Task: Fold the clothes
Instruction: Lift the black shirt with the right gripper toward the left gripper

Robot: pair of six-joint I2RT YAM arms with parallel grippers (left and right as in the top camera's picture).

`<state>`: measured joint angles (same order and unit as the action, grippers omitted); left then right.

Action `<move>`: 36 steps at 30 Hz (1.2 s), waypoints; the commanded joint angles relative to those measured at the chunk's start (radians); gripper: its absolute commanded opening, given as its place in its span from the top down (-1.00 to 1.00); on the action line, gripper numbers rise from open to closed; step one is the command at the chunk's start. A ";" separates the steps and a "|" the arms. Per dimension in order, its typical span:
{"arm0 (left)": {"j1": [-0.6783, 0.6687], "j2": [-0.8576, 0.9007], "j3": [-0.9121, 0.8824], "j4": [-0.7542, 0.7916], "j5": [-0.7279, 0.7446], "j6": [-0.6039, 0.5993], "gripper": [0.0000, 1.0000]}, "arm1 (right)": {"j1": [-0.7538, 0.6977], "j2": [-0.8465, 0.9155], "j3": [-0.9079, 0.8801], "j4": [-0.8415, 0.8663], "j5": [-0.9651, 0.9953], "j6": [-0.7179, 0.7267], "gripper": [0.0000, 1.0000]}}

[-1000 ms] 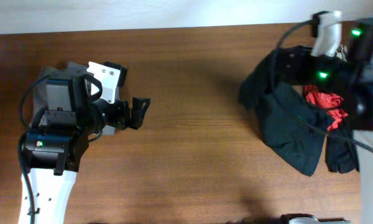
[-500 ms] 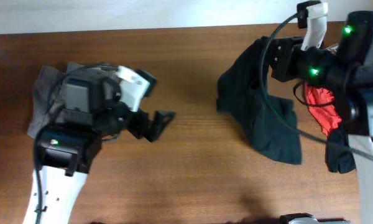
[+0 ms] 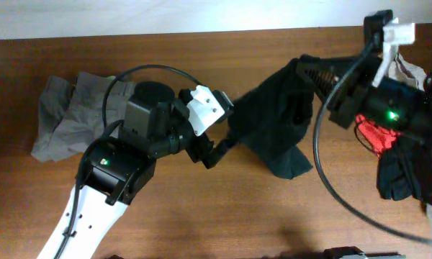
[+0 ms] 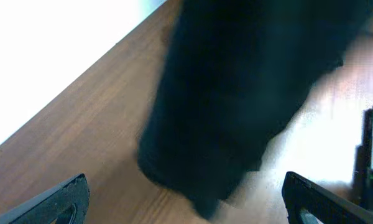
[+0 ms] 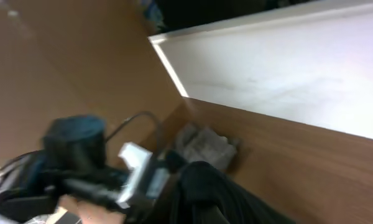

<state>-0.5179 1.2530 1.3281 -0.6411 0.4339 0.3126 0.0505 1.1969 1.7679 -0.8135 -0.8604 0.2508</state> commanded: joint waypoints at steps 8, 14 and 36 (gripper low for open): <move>-0.102 0.029 0.021 0.067 -0.023 0.023 -0.98 | 0.011 -0.072 0.005 0.014 -0.042 0.028 0.92; -0.127 -0.034 0.021 0.074 -0.119 0.023 -0.98 | 0.011 -0.047 0.005 -0.005 0.100 0.047 0.92; -0.246 0.055 0.021 0.111 -0.280 0.076 -0.98 | 0.224 0.060 0.005 0.074 0.504 0.421 0.92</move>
<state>-0.7406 1.2736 1.3281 -0.5407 0.2451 0.3576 0.2264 1.2560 1.7679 -0.7532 -0.4805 0.6216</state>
